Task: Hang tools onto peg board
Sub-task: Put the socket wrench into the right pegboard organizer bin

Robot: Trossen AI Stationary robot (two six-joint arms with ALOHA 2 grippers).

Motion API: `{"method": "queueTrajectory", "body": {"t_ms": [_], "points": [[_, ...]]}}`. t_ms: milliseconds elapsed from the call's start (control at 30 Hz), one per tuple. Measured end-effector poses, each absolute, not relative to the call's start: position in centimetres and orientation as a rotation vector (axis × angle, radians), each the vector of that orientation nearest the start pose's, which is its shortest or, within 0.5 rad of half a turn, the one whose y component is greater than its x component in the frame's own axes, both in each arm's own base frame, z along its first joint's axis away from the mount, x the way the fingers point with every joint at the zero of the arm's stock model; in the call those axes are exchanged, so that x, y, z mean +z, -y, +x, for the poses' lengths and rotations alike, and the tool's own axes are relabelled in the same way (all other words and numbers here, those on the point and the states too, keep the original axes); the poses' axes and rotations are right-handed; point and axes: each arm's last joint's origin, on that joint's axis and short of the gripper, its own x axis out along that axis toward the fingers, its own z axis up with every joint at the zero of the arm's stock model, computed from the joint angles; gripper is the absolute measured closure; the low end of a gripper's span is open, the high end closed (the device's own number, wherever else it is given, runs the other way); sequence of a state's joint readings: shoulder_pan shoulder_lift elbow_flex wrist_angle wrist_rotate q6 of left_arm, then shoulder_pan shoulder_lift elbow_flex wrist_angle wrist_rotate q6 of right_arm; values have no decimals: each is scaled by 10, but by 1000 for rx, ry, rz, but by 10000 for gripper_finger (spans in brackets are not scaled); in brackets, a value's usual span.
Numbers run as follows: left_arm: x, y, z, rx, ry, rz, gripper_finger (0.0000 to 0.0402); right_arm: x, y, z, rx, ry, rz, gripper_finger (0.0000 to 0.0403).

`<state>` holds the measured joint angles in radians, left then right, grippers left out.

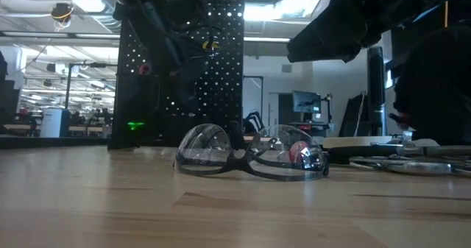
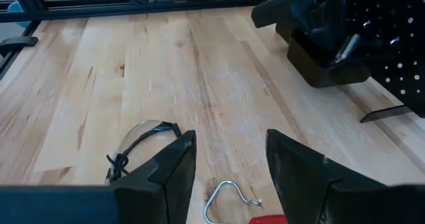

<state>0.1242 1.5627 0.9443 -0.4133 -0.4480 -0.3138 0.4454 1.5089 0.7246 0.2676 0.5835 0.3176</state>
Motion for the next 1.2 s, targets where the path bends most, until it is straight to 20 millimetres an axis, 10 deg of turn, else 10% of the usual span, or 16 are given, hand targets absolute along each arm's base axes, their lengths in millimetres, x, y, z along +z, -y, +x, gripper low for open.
{"method": "queueTrajectory", "body": {"t_ms": [567, 900, 1200], "points": [[226, -35, 292, 617, -850, -111, 286, 191, -114, 277, -204, -422, 57, 221], [270, 24, 274, 392, -711, -25, 286, 190, -116, 277, -144, -446, 61, 221], [235, 84, 260, 213, -655, -75, 286, 194, -117, 279, -96, -426, -170, 221]]}}
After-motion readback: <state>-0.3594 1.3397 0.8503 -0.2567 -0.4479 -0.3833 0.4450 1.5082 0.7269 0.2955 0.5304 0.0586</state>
